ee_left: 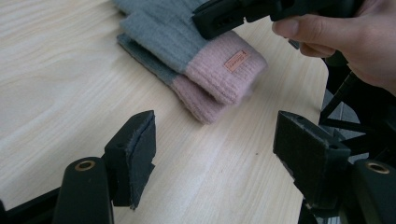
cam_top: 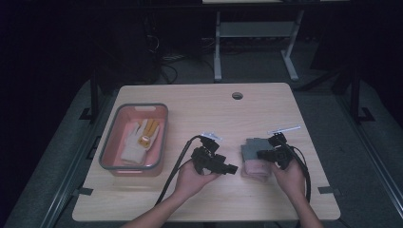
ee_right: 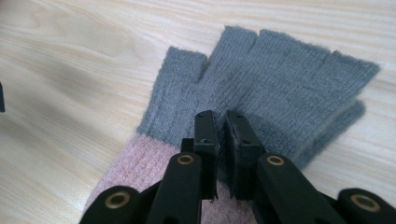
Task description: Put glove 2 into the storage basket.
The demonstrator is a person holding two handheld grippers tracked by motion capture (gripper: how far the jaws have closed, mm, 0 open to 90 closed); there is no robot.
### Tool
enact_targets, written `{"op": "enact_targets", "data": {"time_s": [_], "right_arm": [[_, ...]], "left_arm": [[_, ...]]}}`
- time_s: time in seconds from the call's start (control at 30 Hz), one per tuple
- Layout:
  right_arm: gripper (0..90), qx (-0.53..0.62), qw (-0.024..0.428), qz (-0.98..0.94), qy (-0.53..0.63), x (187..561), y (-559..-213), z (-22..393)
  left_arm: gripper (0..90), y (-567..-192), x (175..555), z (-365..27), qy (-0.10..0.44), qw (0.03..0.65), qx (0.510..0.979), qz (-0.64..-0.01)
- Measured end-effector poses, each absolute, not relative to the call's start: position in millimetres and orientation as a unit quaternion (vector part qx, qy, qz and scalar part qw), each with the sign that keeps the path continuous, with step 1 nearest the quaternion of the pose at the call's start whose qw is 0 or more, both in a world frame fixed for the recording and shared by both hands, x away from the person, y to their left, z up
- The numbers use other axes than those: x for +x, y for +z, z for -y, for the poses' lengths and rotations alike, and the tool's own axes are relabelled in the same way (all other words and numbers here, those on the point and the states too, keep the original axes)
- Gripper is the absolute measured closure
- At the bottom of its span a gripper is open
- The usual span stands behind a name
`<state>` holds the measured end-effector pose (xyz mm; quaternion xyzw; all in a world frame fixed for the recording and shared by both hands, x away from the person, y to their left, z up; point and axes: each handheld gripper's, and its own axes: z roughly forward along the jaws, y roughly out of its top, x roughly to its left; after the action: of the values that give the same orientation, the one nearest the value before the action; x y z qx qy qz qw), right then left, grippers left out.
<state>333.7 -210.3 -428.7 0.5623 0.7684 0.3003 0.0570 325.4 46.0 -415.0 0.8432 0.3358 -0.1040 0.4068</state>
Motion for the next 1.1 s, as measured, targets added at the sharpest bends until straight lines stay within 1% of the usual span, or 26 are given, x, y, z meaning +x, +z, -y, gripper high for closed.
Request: {"op": "enact_targets", "data": {"time_s": [0.07,0.1,0.3,0.33,0.37,0.5,0.53,0.67,0.87,1.1], "right_arm": [[79.1,0.568,0.054,-0.764,0.301,334,-430,210],[79.1,0.568,0.054,-0.764,0.301,334,-430,210],[67.3,0.571,0.052,-0.758,0.312,332,-427,217],[63.4,0.575,0.047,-0.753,0.317,331,-426,222],[63.4,0.575,0.047,-0.753,0.317,331,-426,222],[55.8,0.572,0.041,-0.751,0.328,330,-426,233],[55.8,0.572,0.041,-0.751,0.328,330,-426,233],[50.6,0.578,0.04,-0.744,0.333,329,-425,243],[48.6,0.582,0.039,-0.742,0.331,329,-431,249],[47.0,0.59,0.022,-0.736,0.332,329,-440,256]], "left_arm": [[30.2,-416,327,-43,-0.106,0.407,0.841,-0.339],[30.2,-417,328,-41,-0.107,0.408,0.841,-0.339],[30.6,-423,332,-28,-0.117,0.406,0.837,-0.348],[30.8,-424,332,-26,-0.12,0.406,0.835,-0.351],[30.8,-426,333,-24,-0.121,0.405,0.835,-0.352],[31.7,-433,336,-16,-0.128,0.4,0.831,-0.364],[31.7,-434,337,-14,-0.129,0.399,0.831,-0.366],[30.9,-439,341,-9,-0.142,0.404,0.819,-0.381],[30.8,-447,344,0,-0.149,0.395,0.815,-0.397],[32.6,-456,347,8,-0.16,0.391,0.81,-0.407]]}}
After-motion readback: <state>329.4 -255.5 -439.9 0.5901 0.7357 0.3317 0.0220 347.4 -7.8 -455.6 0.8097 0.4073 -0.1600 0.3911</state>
